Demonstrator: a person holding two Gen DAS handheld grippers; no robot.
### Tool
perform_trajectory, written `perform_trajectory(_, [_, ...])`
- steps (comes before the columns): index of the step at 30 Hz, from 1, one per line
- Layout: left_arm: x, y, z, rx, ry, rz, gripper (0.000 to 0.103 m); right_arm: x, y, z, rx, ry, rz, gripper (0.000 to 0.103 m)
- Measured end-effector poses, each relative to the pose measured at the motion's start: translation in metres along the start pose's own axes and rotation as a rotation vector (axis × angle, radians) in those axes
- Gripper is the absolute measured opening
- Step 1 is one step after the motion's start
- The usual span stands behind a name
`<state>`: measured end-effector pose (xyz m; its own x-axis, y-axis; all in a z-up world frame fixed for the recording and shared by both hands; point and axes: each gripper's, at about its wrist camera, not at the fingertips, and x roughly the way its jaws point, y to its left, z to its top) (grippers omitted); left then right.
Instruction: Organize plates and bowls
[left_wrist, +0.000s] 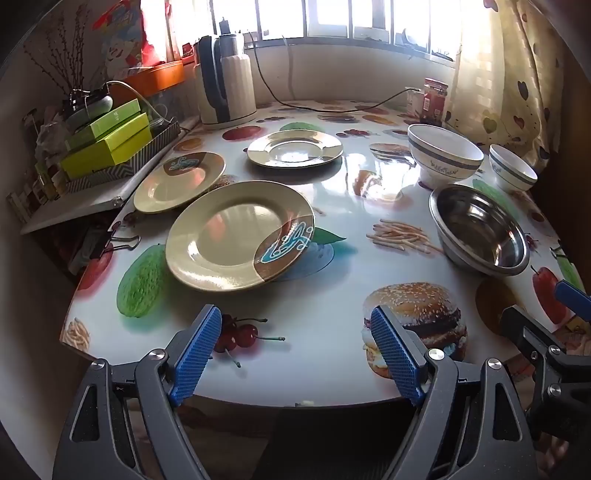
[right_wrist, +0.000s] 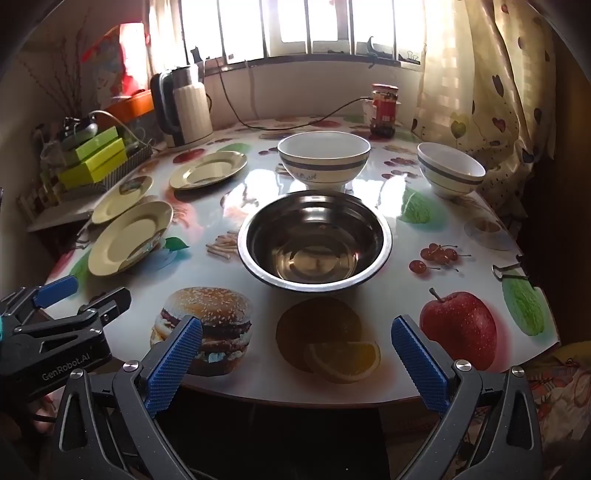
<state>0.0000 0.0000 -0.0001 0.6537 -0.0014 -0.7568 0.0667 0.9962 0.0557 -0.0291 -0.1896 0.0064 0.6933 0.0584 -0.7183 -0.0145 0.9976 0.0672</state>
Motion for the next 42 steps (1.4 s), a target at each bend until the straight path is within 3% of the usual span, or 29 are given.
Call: perform_trajectory(42, [-0.001,0.004,0.003,-0.042,0.006,-0.005,0.083,0.001,0.006,0.012,-0.024,-0.029,0.011,0.103])
